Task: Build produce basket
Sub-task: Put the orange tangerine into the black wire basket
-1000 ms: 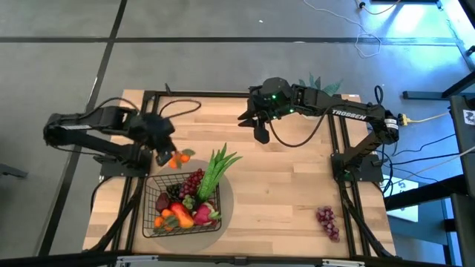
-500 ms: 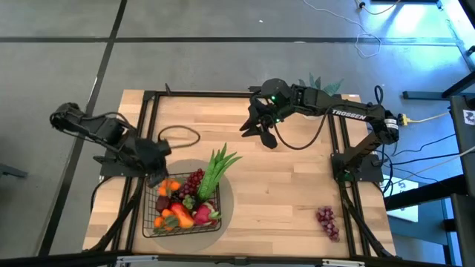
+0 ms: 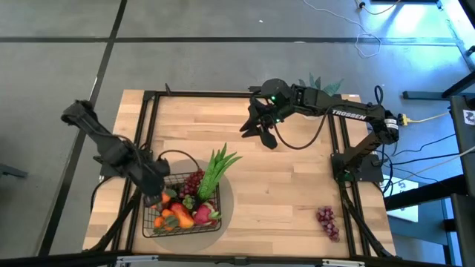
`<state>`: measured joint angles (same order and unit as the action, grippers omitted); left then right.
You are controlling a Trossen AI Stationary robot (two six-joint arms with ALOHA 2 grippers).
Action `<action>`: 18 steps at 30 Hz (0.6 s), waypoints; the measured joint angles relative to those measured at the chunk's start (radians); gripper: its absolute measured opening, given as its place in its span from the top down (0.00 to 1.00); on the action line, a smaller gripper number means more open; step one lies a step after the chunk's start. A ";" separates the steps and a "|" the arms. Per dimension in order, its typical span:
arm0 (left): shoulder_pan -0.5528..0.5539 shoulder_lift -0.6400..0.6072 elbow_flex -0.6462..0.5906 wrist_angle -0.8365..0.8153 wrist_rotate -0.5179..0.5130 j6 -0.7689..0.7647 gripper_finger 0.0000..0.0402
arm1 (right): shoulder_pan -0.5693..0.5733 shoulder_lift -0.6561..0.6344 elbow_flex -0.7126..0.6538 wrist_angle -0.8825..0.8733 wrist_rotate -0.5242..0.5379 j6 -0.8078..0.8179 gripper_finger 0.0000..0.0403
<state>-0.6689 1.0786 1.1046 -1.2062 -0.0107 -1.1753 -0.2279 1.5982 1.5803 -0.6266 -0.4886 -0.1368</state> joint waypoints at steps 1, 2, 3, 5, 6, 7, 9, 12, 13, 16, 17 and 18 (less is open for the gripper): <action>-0.005 0.020 0.000 -0.001 -0.015 0.004 1.00 | 0.000 0.000 0.000 0.000 -0.006 0.000 0.75; -0.009 0.039 0.000 -0.002 -0.029 0.004 1.00 | 0.000 0.000 0.000 0.000 -0.009 0.000 0.75; -0.013 0.059 0.000 -0.005 -0.042 0.004 1.00 | 0.000 0.000 0.000 0.000 -0.010 0.000 0.75; -0.018 0.095 0.000 -0.013 -0.050 0.001 1.00 | 0.000 0.000 0.000 0.000 -0.010 -0.001 0.75; -0.020 0.110 0.000 -0.016 -0.050 0.002 1.00 | 0.000 0.000 0.000 0.000 -0.010 -0.001 0.75; -0.020 0.127 0.000 -0.016 -0.049 0.003 0.99 | 0.000 0.000 0.000 0.000 -0.010 -0.001 0.75; -0.020 0.156 0.000 -0.016 -0.046 0.014 0.97 | 0.000 0.000 0.000 0.000 -0.010 -0.002 0.75; -0.020 0.191 0.000 -0.015 -0.027 0.052 0.94 | 0.000 0.000 0.000 0.000 -0.010 -0.002 0.75; -0.020 0.201 0.000 -0.014 -0.023 0.063 0.93 | 0.000 0.000 0.000 0.000 -0.010 -0.002 0.75; -0.020 0.229 0.000 -0.015 -0.021 0.082 0.89 | 0.000 0.000 0.000 0.000 -0.010 -0.002 0.75; -0.020 0.234 0.000 -0.014 -0.021 0.085 0.87 | 0.000 0.000 0.000 0.000 -0.010 -0.003 0.75; -0.020 0.237 0.000 -0.015 -0.021 0.085 0.85 | 0.002 0.000 0.000 -0.001 -0.010 -0.003 0.75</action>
<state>-0.6891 1.3156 1.1046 -1.2214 -0.0319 -1.0904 -0.2261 1.5982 1.5803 -0.6278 -0.4988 -0.1394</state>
